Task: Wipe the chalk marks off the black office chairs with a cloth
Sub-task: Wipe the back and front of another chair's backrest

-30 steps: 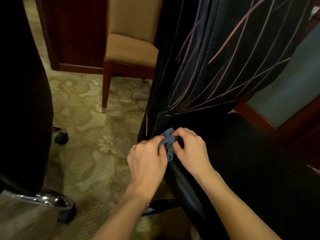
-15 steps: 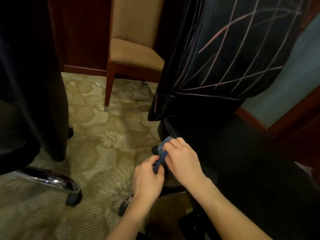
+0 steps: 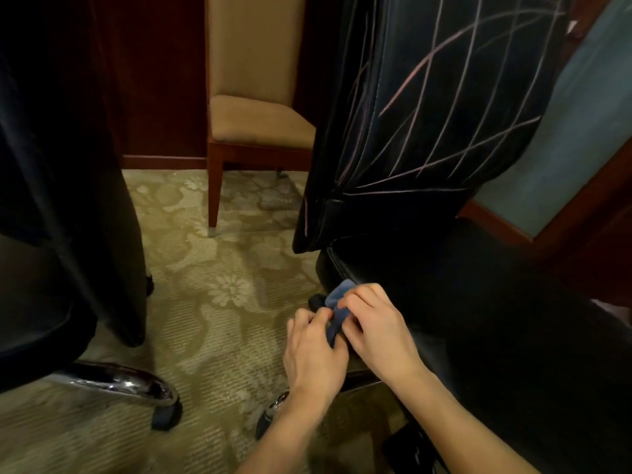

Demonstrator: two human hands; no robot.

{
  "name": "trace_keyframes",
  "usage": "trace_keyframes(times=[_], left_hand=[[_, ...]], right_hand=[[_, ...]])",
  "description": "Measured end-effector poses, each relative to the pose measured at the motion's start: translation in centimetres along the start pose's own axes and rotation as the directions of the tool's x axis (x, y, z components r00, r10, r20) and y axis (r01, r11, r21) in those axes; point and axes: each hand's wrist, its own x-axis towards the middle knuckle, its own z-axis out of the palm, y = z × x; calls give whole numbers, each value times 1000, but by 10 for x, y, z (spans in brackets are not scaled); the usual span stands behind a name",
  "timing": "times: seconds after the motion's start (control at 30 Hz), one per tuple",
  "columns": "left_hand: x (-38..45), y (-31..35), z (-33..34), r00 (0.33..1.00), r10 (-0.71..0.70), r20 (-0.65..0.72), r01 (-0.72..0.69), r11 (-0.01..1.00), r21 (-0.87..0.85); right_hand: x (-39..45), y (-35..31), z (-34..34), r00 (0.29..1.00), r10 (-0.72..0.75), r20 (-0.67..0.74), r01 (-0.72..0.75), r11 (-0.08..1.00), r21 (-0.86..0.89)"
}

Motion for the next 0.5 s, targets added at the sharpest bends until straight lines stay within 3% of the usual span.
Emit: trace_keyframes(times=[0.23, 0.33, 0.5], left_hand=[[-25, -8, -8, 1000, 3, 0, -3, 1000, -28], [-29, -13, -18, 997, 74, -31, -73, 997, 19], [-31, -13, -28, 983, 182, 30, -185, 976, 118]], right_hand=[[-23, 1, -11, 997, -70, 18, 70, 997, 9], [-34, -3, -15, 998, -55, 5, 56, 996, -63], [-54, -10, -16, 998, -35, -47, 28, 989, -147]])
